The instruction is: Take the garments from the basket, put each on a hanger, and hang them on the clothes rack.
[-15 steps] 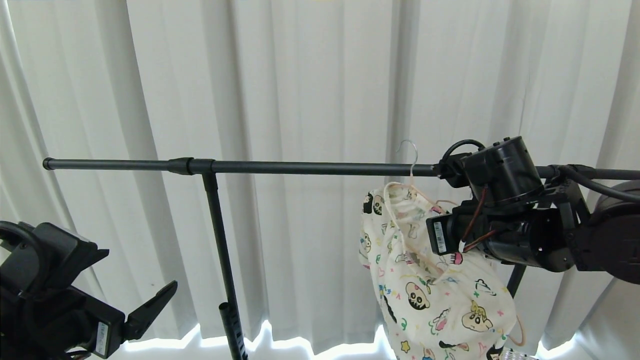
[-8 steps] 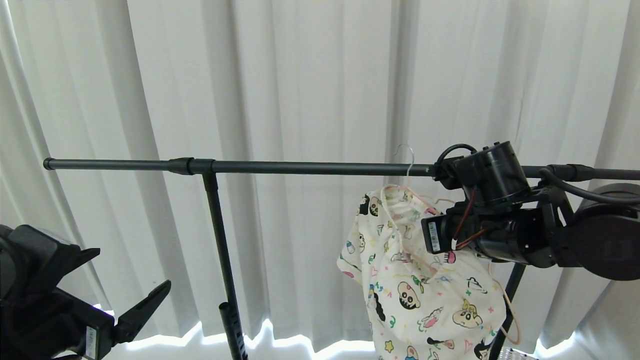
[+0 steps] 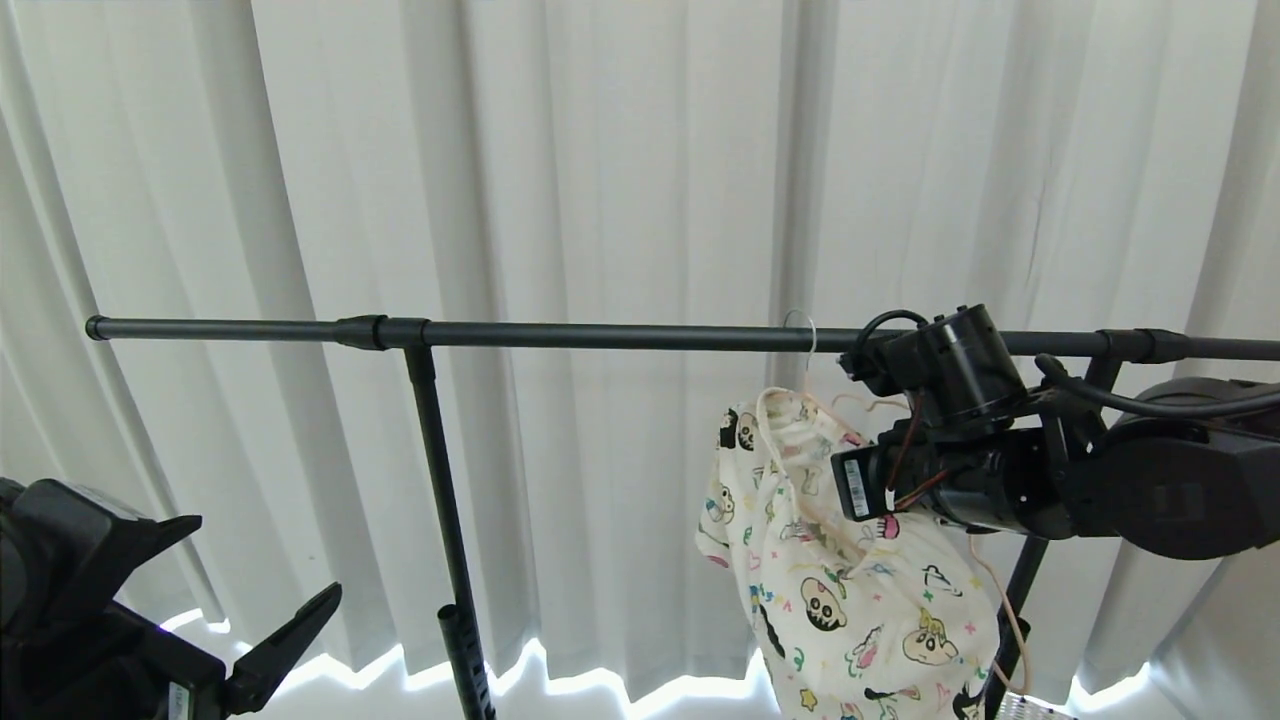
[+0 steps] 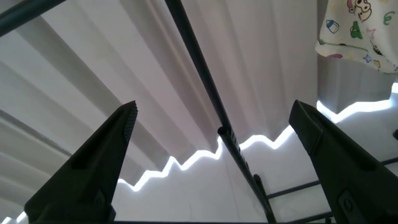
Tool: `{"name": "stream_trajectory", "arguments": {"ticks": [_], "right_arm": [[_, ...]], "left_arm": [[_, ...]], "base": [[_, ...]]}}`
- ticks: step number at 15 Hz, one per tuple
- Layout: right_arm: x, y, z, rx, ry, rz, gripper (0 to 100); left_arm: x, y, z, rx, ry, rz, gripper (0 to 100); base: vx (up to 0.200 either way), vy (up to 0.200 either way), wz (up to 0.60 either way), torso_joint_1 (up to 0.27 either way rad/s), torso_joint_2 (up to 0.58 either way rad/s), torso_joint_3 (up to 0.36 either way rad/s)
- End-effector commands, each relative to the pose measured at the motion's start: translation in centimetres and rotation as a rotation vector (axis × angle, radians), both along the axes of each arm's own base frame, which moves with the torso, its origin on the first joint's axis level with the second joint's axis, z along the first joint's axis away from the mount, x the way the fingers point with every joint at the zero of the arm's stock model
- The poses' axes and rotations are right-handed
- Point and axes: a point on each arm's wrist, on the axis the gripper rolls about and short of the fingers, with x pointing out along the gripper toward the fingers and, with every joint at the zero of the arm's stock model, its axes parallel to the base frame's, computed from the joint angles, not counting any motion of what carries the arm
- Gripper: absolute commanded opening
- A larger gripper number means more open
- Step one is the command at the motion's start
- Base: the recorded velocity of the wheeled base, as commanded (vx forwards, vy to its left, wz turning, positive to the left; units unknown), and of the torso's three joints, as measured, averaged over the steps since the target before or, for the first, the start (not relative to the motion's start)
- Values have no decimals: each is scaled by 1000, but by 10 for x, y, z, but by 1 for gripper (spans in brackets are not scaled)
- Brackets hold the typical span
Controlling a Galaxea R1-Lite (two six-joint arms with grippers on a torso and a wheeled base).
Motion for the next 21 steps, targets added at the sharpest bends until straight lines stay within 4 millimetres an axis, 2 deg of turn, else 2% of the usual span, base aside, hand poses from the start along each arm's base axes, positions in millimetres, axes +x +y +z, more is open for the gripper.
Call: {"name": "stream_trajectory", "arguments": {"ticks": [1,6,7,9,12,14,16,17,18,19,20,21], "right_arm": [[1,1,-2,-4,4,0,0],[1,3,0,-11,-2,12,0],[0,3,1,-11,-5,17,100],[-4,1,8,7,-25,10,100],[-17,-11,39,102,-107,-3,100],[-33,-32,65,144,-164,-20,100],[-52,-64,77,78,-164,-38,100],[-63,-88,79,2,-167,-52,100],[-70,-103,79,-51,-181,-62,100],[-79,-132,75,-147,-202,-103,100],[-88,-153,72,-205,-210,-144,100],[-95,-167,70,-222,-209,-174,100]], "left_arm": [[0,0,0,-1,-2,-1,100],[-2,0,-1,-2,-3,0,100],[-2,1,-1,-3,-6,0,100],[-4,1,1,-7,-16,-1,100],[-8,3,2,-13,-37,4,100],[-8,4,1,-11,-36,17,100],[-7,6,2,-10,-38,36,100],[-7,7,3,-11,-42,48,100],[-7,8,4,-11,-45,58,100],[-6,10,5,-11,-47,89,100],[-5,13,5,-11,-49,118,100],[-5,16,6,-10,-50,146,100]], "base": [[0,0,0,0,0,0],[0,0,0,0,0,0],[0,0,0,0,0,0],[0,0,0,0,0,0],[0,0,0,0,0,0],[0,0,0,0,0,0],[0,0,0,0,0,0],[0,0,0,0,0,0],[0,0,0,0,0,0],[0,0,0,0,0,0],[0,0,0,0,0,0],[-200,0,0,7,2,12]]}}
